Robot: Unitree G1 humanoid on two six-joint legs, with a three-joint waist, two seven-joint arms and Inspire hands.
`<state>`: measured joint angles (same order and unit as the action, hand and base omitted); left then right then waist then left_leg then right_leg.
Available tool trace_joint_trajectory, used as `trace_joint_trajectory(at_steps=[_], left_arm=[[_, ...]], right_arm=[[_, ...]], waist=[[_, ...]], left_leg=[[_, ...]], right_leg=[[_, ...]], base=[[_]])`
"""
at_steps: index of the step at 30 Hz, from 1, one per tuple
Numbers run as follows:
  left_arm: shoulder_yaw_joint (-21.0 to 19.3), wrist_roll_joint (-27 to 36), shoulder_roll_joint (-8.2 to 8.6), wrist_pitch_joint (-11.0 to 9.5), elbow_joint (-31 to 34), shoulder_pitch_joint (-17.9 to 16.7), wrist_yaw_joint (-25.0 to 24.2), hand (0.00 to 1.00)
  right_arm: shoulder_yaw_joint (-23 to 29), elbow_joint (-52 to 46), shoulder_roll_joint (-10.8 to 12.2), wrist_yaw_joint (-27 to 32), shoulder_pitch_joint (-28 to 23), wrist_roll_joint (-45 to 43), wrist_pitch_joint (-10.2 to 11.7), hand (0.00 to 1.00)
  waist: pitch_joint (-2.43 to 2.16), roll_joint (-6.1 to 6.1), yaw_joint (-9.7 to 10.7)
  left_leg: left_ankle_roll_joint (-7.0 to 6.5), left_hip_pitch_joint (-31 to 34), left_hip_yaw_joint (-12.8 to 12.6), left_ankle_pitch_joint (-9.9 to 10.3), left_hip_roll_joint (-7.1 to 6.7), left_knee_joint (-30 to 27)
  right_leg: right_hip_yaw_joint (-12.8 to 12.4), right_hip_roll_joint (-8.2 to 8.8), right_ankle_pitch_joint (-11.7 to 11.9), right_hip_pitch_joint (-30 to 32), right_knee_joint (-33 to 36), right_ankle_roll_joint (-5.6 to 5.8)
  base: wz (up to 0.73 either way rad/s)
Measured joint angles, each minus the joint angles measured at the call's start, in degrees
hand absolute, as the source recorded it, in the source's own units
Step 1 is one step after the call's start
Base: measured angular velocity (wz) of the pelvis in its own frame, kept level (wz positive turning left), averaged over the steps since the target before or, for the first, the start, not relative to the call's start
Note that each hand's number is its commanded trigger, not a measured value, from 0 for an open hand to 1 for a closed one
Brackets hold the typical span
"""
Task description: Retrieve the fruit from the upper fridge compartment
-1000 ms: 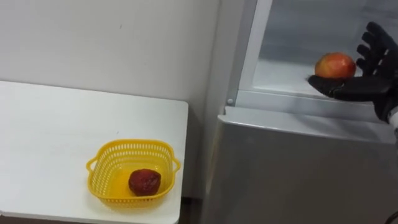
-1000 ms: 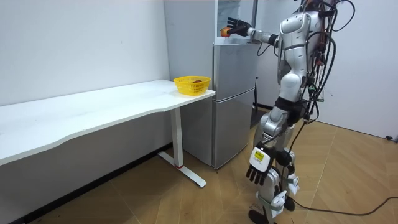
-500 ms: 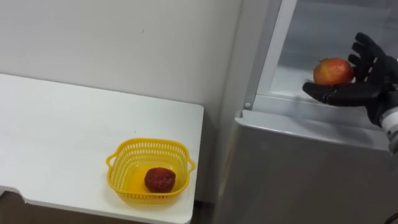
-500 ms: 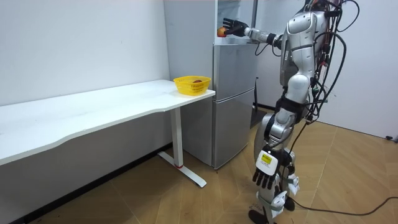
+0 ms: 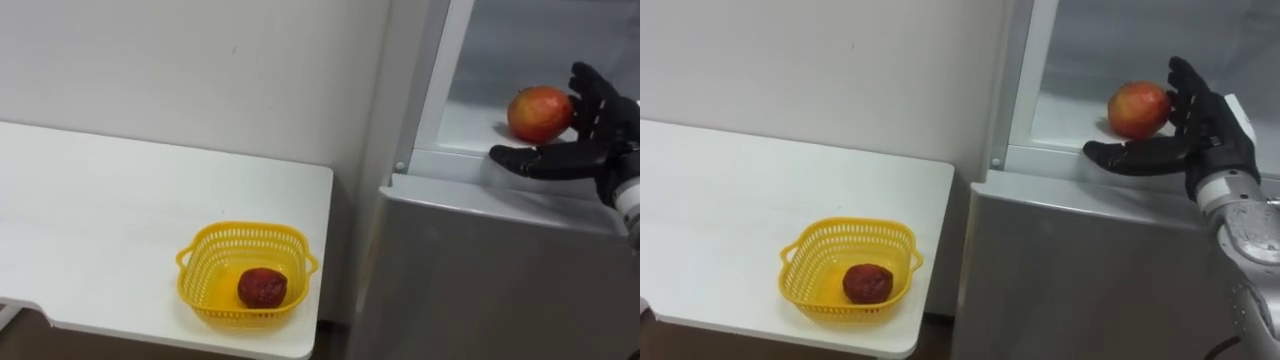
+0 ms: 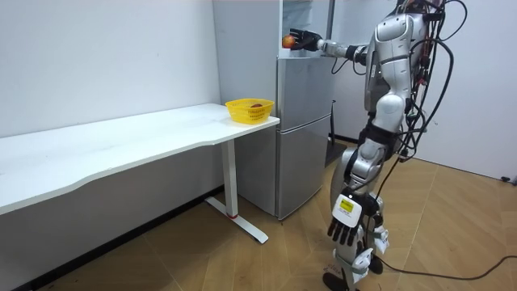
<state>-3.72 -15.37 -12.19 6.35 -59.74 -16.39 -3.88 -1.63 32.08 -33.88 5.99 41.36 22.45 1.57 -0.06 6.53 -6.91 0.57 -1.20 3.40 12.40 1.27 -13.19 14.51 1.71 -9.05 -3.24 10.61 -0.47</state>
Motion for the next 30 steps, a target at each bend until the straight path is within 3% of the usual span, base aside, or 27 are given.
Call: trace_joint_trajectory(at_steps=[4,14,30], left_arm=[[-0.6,-0.3,-0.05,0.1,0.1,0.1,0.0,0.00],[-0.7,0.0,-0.29,0.8,0.9,0.0,-0.2,0.00],[-0.6,0.0,-0.35,1.1,1.6,0.0,-0.2,0.00]], right_arm=[[0.0,2.8,0.0,-0.3,0.3,-2.4,0.0,0.00],[-0.5,5.5,-0.3,-1.1,0.9,-2.8,-0.6,0.00],[-0.5,10.2,-0.4,-3.7,5.1,4.4,-1.7,0.00]], waist=[[-0.15,0.40,-0.4],[0.20,1.51,-0.9],[0.21,1.44,-0.4]], left_leg=[[0.00,-0.2,-0.1,0.0,0.01,0.0],[0.06,0.6,0.0,0.0,-0.15,-0.4],[0.13,0.7,0.0,0.0,-0.16,-0.2]], right_leg=[[0.0,0.01,0.0,-0.1,0.0,0.00],[0.6,0.05,-0.1,-0.6,-0.7,-0.16],[0.8,0.01,-0.1,-0.7,-0.8,-0.18]], base=[[0.00],[0.02],[0.00]])
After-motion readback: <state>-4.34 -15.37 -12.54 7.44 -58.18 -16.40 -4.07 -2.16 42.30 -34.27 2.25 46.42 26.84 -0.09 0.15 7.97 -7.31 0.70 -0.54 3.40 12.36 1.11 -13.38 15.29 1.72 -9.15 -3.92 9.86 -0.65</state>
